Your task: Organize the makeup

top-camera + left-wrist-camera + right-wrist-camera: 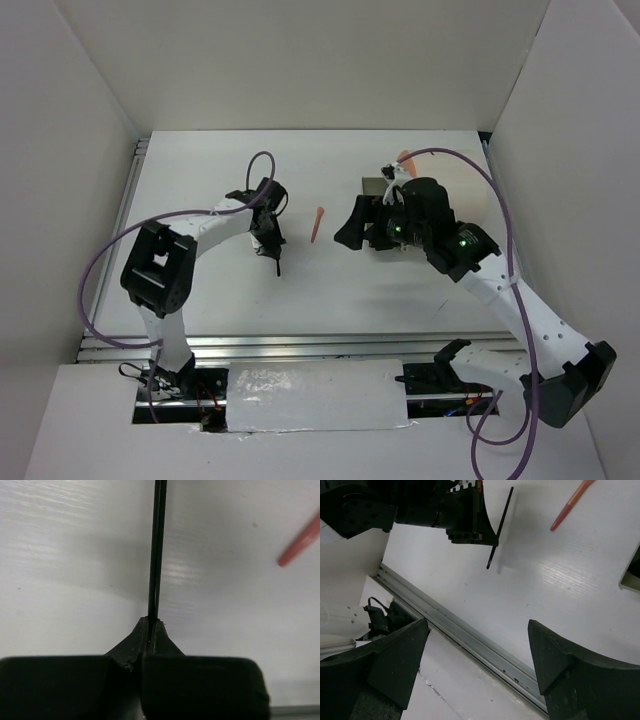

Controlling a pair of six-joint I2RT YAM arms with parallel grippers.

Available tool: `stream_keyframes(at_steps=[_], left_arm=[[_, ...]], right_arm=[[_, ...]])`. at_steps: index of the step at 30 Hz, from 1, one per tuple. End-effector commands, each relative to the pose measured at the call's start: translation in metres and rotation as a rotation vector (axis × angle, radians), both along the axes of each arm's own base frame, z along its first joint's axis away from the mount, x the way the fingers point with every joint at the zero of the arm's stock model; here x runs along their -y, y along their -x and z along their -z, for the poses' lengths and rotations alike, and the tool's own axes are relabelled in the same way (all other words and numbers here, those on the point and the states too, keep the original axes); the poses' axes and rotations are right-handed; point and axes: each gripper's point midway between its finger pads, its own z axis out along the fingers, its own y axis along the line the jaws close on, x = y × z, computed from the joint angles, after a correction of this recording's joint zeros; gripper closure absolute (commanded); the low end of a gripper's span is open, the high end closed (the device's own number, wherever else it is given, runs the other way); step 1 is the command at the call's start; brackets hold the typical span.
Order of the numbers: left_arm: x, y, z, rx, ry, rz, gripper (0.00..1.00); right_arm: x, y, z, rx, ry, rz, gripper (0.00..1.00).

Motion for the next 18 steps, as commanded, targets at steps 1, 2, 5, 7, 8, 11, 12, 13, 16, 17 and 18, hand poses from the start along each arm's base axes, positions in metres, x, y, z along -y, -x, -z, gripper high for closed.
stream_keyframes(at_steps=[1,2,5,7,8,11,12,13,16,17,18], left_arm=[[0.02,-0.008,-0.044,0.109,0.119,0.081,1.0],[0.021,-0.007,-0.051,0.126,0.133,0.084,1.0],[0.028,-0.004,-0.067,0.16,0.188,0.103,1.0],[0.033,-0.002,-0.076,0.174,0.231,0.121,1.0],[0.036,0.0,-0.083,0.189,0.253,0.133,1.0],[0.051,0.006,-0.106,0.248,0.365,0.195,1.0],[0.054,0.007,-0.114,0.268,0.393,0.21,1.0],[0.061,0.009,-0.131,0.312,0.448,0.241,1.0],[0.071,0.018,-0.152,0.358,0.537,0.305,1.0],[0.073,0.02,-0.158,0.369,0.557,0.324,1.0],[0.075,0.023,-0.163,0.373,0.577,0.338,1.0]], right_arm=[[-0.014,-0.009,0.002,-0.004,-0.055,-0.026,0.12],[-0.017,-0.009,0.004,-0.012,-0.056,-0.03,0.12],[-0.024,-0.014,0.014,-0.039,-0.072,-0.033,0.12],[-0.028,-0.02,0.019,-0.052,-0.079,-0.024,0.12],[-0.028,-0.022,0.021,-0.057,-0.079,-0.014,0.12],[-0.035,-0.034,0.018,-0.067,-0.102,0.008,0.12],[-0.038,-0.037,0.015,-0.063,-0.113,0.011,0.12],[-0.042,-0.041,0.019,-0.078,-0.114,0.008,0.12],[-0.052,-0.052,0.021,-0.102,-0.149,0.02,0.16],[-0.056,-0.054,0.021,-0.115,-0.166,0.022,0.17],[-0.061,-0.059,0.021,-0.112,-0.181,0.024,0.2]])
